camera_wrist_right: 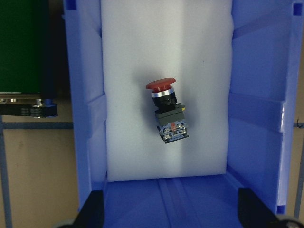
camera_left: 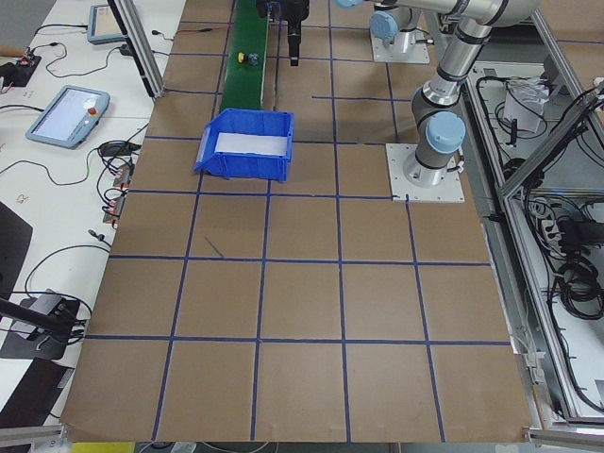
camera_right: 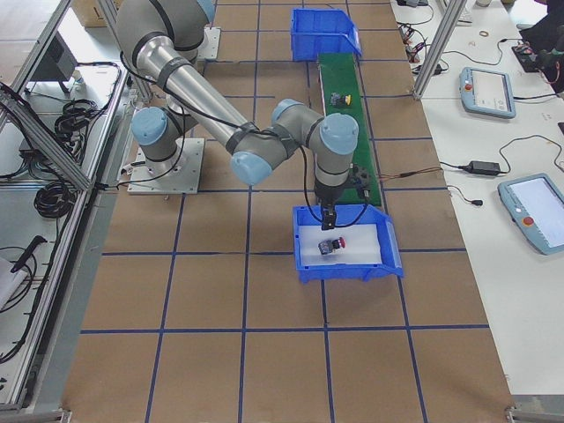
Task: Transport two buttons from left to right
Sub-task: 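Move the right gripper back over the conveyor above the yellow button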
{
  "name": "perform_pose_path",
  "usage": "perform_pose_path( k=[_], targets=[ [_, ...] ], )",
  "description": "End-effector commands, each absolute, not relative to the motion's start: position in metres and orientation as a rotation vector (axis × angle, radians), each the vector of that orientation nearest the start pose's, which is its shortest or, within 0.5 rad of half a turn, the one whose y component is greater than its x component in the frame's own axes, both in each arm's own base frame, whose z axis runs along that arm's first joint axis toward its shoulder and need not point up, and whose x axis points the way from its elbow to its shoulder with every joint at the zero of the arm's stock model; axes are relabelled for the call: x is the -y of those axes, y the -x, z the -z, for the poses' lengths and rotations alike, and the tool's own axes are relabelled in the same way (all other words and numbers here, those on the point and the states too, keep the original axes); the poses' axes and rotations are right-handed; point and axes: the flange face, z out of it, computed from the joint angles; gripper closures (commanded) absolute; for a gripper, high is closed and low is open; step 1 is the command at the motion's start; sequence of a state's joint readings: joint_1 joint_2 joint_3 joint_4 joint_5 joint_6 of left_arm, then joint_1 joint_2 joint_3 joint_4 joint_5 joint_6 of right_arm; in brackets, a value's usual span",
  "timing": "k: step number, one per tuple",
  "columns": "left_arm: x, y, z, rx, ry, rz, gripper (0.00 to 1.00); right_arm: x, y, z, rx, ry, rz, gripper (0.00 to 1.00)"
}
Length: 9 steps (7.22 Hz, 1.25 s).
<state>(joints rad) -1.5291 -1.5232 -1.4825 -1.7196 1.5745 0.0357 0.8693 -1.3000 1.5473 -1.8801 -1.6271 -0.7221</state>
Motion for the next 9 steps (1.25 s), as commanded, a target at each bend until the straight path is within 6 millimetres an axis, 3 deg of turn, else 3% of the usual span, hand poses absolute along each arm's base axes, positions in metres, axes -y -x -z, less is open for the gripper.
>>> perform_pose_path(
  k=[1, 2, 4, 5, 7, 8, 9],
  targets=[
    [0.472, 0.113, -0.54, -3.14, 0.012, -0.015, 0.0, 0.553, 0.201, -0.422, -3.227, 0.043, 0.05, 0.0],
    [0.471, 0.116, -0.538, -3.141, 0.002, -0.024, 0.0, 0.567, 0.158, -0.424, -3.227, 0.085, 0.062, 0.0],
    [0.471, 0.119, -0.533, -3.163, 0.022, -0.043, 0.0, 0.58, 0.077, -0.429, -3.22, -0.023, 0.098, 0.0],
    [0.471, 0.119, -0.534, -3.165, 0.01, -0.04, 0.0, 0.576, 0.02, -0.444, -3.216, -0.073, 0.147, 0.0],
    [0.472, 0.118, -0.533, -3.155, 0.008, -0.045, 0.0, 0.571, -0.074, -0.445, -3.19, -0.183, 0.175, 0.0],
    [0.471, 0.117, -0.532, -3.139, 0.007, -0.053, 0.0, 0.566, -0.099, -0.443, -3.195, -0.204, 0.169, 0.0],
    [0.471, 0.117, -0.532, -3.135, 0.005, -0.051, 0.0, 0.565, -0.103, -0.443, -3.198, -0.195, 0.169, 0.0]
  ],
)
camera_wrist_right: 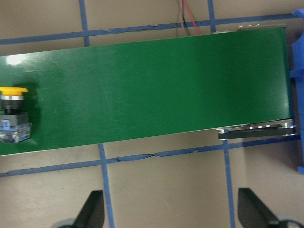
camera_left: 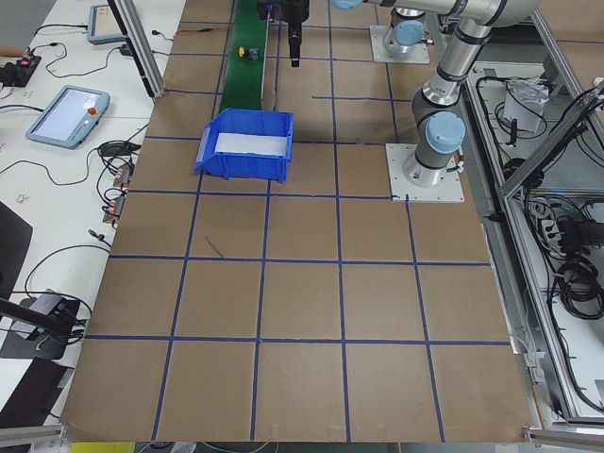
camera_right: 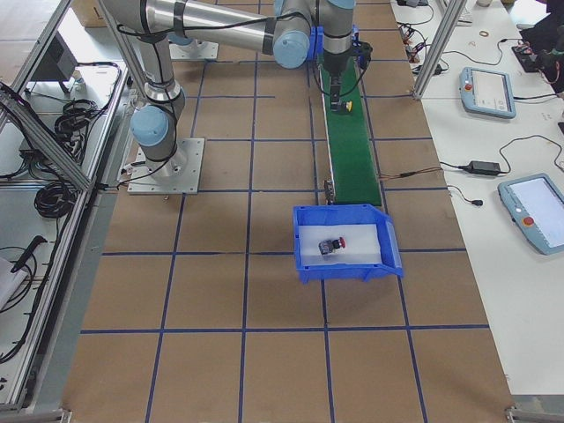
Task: Transport two buttons from left to right
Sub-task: 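Move the right gripper back over the conveyor above the yellow button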
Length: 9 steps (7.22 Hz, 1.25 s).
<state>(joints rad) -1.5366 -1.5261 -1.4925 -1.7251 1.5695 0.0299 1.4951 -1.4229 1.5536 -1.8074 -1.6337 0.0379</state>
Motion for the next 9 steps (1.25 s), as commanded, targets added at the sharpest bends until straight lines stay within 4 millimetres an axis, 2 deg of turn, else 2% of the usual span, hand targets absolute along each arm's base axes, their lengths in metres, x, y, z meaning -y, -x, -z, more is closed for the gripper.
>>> perform_pose_path(
  k=[1, 3, 5, 6, 8, 9],
  targets=[
    [0.472, 0.117, -0.533, -3.142, 0.007, -0.046, 0.0, 0.565, -0.103, -0.441, -3.199, -0.195, 0.164, 0.0],
    [0.471, 0.117, -0.532, -3.142, 0.007, -0.048, 0.0, 0.567, -0.104, -0.443, -3.19, -0.182, 0.193, 0.0],
    [0.471, 0.118, -0.532, -3.144, 0.007, -0.046, 0.0, 0.584, -0.105, -0.426, -3.181, -0.167, 0.233, 0.01],
    [0.471, 0.118, -0.532, -3.145, 0.012, -0.046, 0.0, 0.598, -0.105, -0.405, -3.179, -0.163, 0.243, 0.0],
    [0.471, 0.117, -0.532, -3.142, -0.002, -0.046, 0.0, 0.613, -0.113, -0.374, -3.105, -0.135, 0.196, 0.0],
    [0.471, 0.118, -0.532, -3.144, 0.007, -0.046, 0.0, 0.619, -0.112, -0.365, -3.103, -0.135, 0.21, 0.0]
  ],
)
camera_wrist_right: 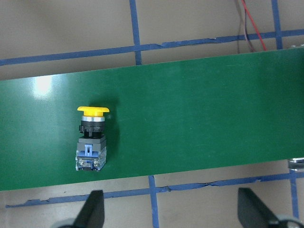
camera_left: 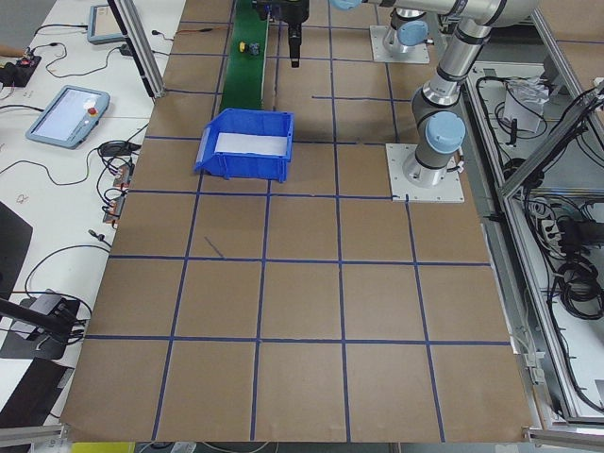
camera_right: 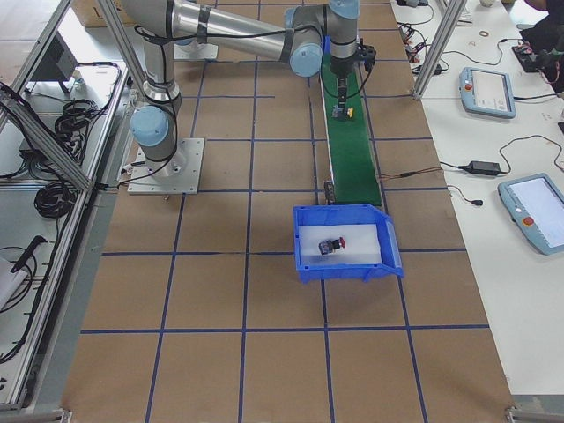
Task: Transport two buttons from left to right
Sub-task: 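Lower the right gripper onto the yellow button and close on it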
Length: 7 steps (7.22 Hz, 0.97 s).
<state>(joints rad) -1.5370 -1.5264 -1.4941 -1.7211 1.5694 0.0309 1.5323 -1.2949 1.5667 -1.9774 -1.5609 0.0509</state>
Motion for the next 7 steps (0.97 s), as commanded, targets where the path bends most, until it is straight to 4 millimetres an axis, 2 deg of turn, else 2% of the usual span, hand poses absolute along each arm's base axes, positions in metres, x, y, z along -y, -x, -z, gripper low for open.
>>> perform_pose_path(
  k=[1, 2, 5, 7],
  targets=[
    [0.471, 0.117, -0.532, -3.141, 0.007, -0.048, 0.0, 0.629, -0.113, -0.351, -3.101, -0.128, 0.231, 0.0],
    [0.471, 0.118, -0.532, -3.145, 0.01, -0.046, 0.0, 0.638, -0.113, -0.327, -3.103, -0.126, 0.198, 0.0],
    [0.471, 0.118, -0.53, -3.144, 0.012, -0.053, 0.0, 0.651, -0.112, -0.294, -3.106, -0.124, 0.179, 0.0],
    [0.471, 0.118, -0.531, -3.144, 0.015, -0.051, 0.0, 0.654, -0.112, -0.284, -3.105, -0.129, 0.167, 0.0]
  ],
)
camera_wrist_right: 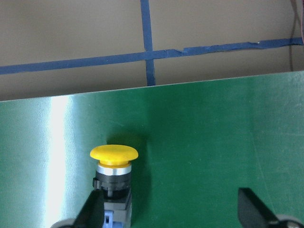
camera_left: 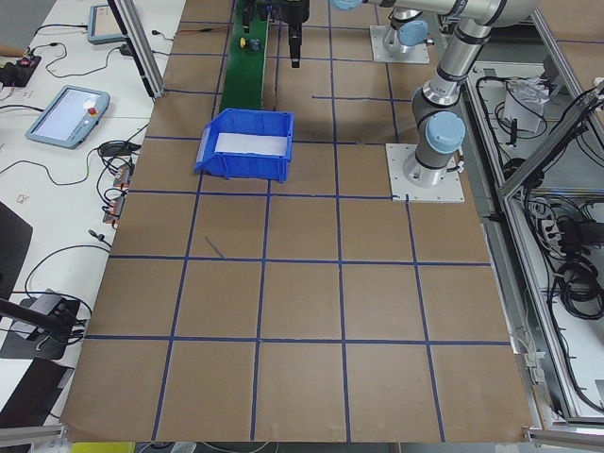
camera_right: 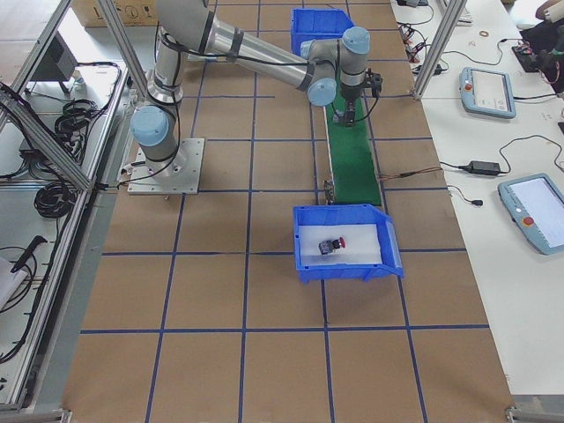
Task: Transport two buttons from left to right
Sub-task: 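Lower the right gripper onto the yellow button and close on it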
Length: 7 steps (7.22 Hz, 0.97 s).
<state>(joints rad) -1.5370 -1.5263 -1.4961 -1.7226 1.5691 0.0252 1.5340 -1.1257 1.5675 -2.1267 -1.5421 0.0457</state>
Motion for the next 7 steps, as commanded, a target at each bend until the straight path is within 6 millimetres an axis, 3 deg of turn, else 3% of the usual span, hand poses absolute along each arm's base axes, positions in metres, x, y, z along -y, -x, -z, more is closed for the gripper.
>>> perform_pose_path(
  k=[1, 7],
  targets=[
    [0.471, 0.118, -0.531, -3.145, 0.019, -0.051, 0.0, 0.654, -0.112, -0.284, -3.103, -0.131, 0.167, 0.0],
    [0.469, 0.118, -0.532, -3.133, 0.012, -0.048, 0.0, 0.66, -0.114, -0.267, -3.09, -0.132, 0.159, 0.01]
  ],
)
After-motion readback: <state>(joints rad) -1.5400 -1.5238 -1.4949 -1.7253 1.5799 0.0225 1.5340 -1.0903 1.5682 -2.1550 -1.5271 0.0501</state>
